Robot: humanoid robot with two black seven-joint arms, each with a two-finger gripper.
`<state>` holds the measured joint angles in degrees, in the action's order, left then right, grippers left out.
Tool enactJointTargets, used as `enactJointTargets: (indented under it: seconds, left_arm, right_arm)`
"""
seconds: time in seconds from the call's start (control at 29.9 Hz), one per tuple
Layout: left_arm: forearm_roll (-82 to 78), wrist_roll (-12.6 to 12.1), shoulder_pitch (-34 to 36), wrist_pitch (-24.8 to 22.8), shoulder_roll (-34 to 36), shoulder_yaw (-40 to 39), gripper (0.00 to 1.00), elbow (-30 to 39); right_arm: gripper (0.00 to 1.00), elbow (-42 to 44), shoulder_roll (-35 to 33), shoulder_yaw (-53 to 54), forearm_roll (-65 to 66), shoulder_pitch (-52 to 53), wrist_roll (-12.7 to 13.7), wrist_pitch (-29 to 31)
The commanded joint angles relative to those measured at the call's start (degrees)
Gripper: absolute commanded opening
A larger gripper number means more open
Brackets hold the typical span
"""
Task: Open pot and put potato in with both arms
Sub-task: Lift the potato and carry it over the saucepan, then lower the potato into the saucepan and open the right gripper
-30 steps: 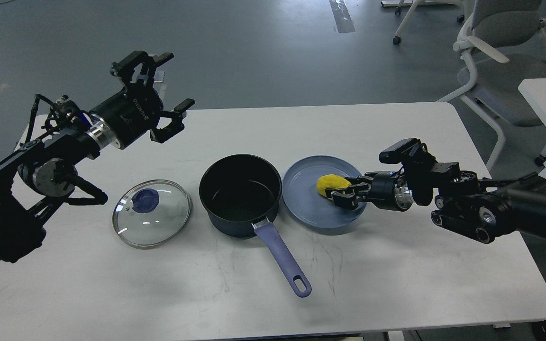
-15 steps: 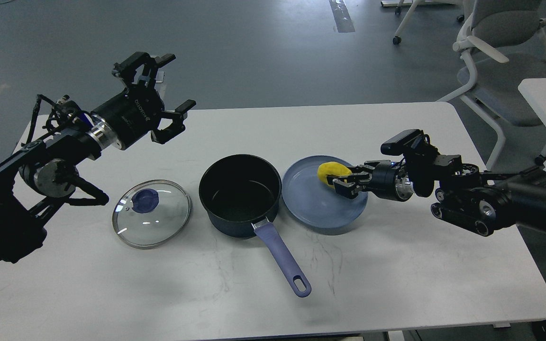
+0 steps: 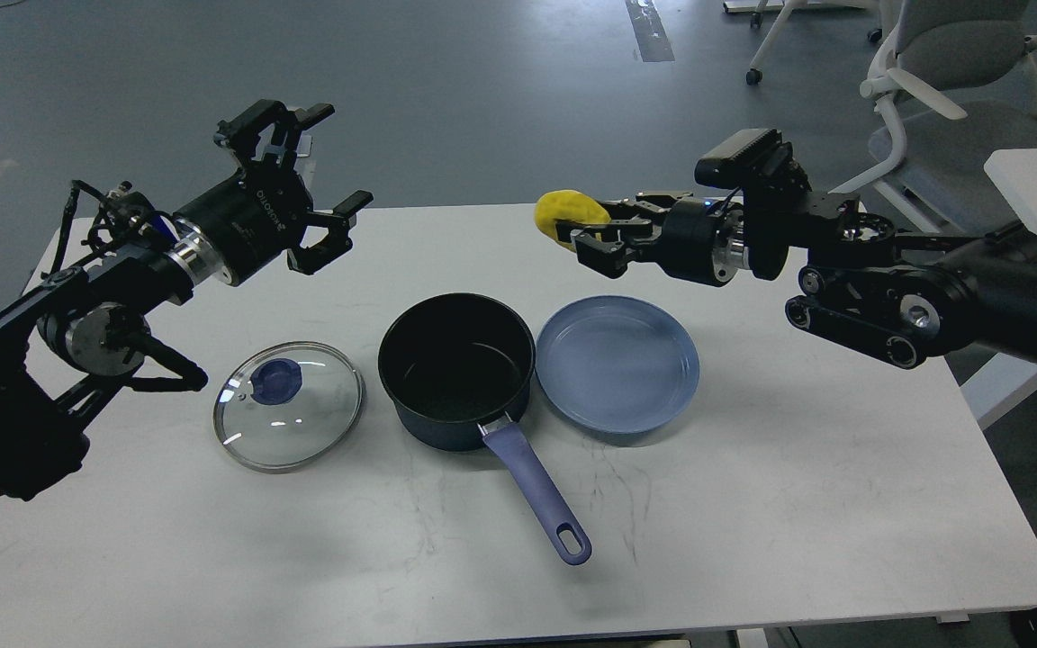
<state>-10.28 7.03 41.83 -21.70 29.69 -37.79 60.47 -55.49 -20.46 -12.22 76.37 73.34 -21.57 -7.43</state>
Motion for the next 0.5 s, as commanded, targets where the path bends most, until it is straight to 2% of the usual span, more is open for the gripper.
enactJointTargets:
  seconds: [0.0, 0.2, 0.47]
  left_arm:
    - [0.00, 0.00, 0.00, -0.01, -0.07, -0.01, 0.98, 0.00]
    - [0.00, 0.09, 0.00, -0.01, -0.07, -0.01, 0.98, 0.09]
    - [0.00, 0.09, 0.00, -0.01, -0.16, 0.08, 0.98, 0.17]
  right_arm:
    - [0.00, -1.64, 1.90, -0.08, 0.00, -0.47, -0.05, -0.13]
    - [0.00, -0.76, 8.50, -0.88, 0.27, -1.97, -0.05, -0.13]
    - [0.00, -0.06, 10.53, -1.05, 0.27, -2.41, -0.05, -0.13]
